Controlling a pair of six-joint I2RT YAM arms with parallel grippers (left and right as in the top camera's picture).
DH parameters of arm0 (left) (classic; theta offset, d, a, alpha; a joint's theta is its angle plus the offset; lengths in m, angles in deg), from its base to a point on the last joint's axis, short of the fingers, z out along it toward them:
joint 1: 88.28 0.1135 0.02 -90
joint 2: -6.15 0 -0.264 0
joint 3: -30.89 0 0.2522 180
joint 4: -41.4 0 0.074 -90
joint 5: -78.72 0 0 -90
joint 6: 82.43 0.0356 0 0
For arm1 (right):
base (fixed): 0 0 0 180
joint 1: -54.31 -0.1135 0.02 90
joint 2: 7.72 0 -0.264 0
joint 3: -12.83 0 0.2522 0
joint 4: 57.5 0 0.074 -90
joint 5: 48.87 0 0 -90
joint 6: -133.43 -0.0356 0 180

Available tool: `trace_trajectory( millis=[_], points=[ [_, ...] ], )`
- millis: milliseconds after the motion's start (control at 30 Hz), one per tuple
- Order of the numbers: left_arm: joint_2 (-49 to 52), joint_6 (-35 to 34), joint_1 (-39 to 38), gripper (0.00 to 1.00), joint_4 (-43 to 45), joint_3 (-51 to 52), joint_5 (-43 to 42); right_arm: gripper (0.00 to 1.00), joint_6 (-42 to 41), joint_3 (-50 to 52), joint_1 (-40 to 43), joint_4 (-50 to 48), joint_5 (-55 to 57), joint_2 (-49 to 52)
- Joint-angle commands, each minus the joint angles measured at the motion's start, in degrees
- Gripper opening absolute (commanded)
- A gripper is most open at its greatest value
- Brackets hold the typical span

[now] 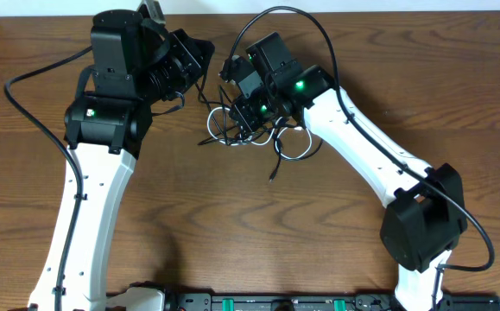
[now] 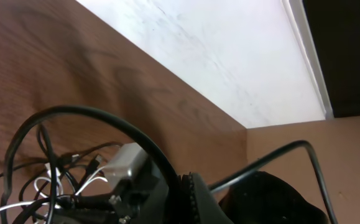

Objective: Untangle cables

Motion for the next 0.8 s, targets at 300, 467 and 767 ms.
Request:
trace_trajectory(
  millis=[300, 467, 767],
  points=[
    [-0.52, -0.09, -0.02, 0.07, 0.11, -0.66, 0.98, 0.01, 0.46, -0.2, -0.09, 0.79, 0.07, -2.73],
    [-0.52, 0.96, -0.02, 0.07, -0.39, -0.66, 1.95, 0.01, -0.96, -0.22, 0.09, 0.35, 0.09, -4.15],
    [-0.52, 1.92, -0.02, 0.08, -11.17, -0.66, 17.49, 0.01, -3.82, -0.24, 5.03, -0.83, 5.33, -16.41]
  ],
)
